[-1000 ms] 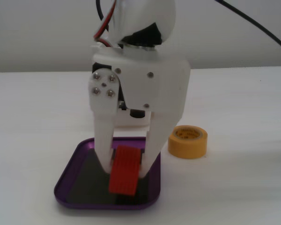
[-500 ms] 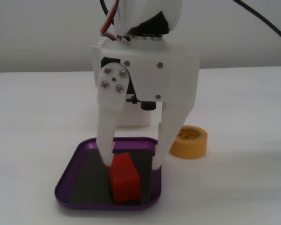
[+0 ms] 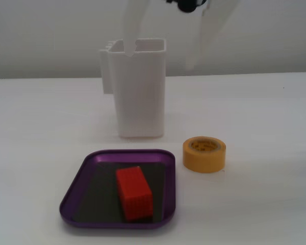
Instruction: Pick up the red cube and place it in the box.
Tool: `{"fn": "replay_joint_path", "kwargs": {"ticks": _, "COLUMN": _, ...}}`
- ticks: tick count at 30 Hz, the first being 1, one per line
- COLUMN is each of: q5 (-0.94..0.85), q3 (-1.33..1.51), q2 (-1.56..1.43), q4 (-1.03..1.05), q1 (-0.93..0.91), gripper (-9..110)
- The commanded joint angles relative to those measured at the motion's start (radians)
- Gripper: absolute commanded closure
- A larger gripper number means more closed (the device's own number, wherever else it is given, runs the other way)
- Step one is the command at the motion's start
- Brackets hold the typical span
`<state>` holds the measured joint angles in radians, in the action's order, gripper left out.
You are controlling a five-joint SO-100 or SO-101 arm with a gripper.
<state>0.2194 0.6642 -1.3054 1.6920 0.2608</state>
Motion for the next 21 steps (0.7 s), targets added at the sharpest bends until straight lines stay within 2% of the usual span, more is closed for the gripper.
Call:
{"fn": "replay_joint_path", "kwargs": {"ticks": 1, "q5": -0.006, "q3": 0.199, "q2": -0.291, "q4": -0.005, "q1": -0.005, "gripper": 84}}
{"fn": "replay_joint_path", "kwargs": {"ticks": 7, "q5": -0.014, "q3": 0.580, "q2": -0.620, "q4": -0.023, "q1": -0.006, "gripper": 84}}
{"fn": "replay_joint_path", "kwargs": {"ticks": 14, "q5": -0.106, "q3": 1.002, "q2": -0.914, "q4": -0.115, "q1": -0.006, "gripper": 84}}
{"fn": "replay_joint_path", "kwargs": {"ticks": 21, "q5": -0.106, "q3": 1.425, "q2": -1.175, "q4": -0.233, "q1": -0.008, "gripper": 84}}
